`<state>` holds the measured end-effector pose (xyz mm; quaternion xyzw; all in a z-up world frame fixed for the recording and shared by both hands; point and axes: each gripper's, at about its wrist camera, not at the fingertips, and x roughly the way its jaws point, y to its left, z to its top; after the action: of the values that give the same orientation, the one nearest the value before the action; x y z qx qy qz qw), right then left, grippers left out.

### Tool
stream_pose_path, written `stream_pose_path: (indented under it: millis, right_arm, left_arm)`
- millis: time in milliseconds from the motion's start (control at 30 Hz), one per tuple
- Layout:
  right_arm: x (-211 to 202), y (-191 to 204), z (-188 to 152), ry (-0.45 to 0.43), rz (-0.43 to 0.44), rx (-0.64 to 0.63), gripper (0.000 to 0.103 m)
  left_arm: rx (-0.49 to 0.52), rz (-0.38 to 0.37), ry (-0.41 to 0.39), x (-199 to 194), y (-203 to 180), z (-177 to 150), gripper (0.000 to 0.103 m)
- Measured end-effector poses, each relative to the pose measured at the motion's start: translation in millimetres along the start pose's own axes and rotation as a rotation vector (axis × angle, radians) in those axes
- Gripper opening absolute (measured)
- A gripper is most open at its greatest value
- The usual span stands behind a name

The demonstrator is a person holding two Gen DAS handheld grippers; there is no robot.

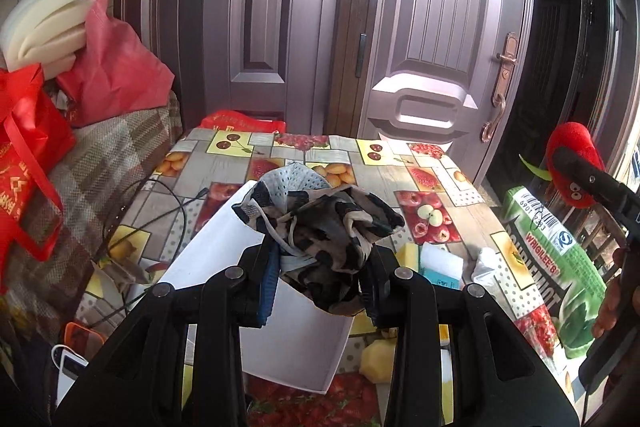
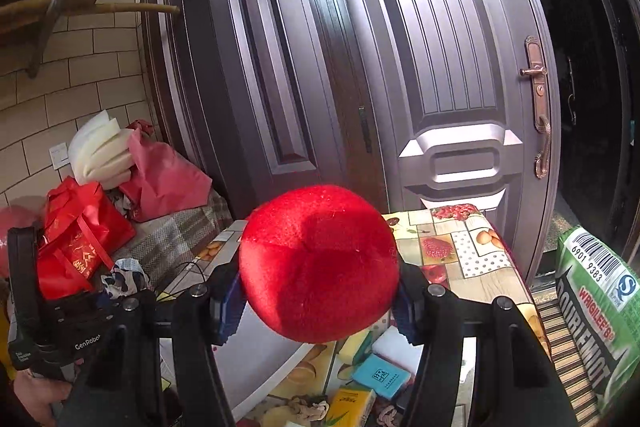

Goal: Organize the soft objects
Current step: 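Carry the red plush ball with the right tool while the left tool carries the cloth to the tray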

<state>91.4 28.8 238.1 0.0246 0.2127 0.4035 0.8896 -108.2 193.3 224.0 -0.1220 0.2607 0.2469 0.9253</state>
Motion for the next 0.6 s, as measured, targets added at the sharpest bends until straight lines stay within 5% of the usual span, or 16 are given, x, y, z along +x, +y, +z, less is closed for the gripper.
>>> stream_pose_path:
  millis: [600]
  right_arm:
    - [32.7, 39.5, -7.7, 0.066, 0.055, -0.087, 0.061]
  left_arm:
    - [-0.048, 0.039, 0.018, 16.8, 23.7, -7.4, 0.034]
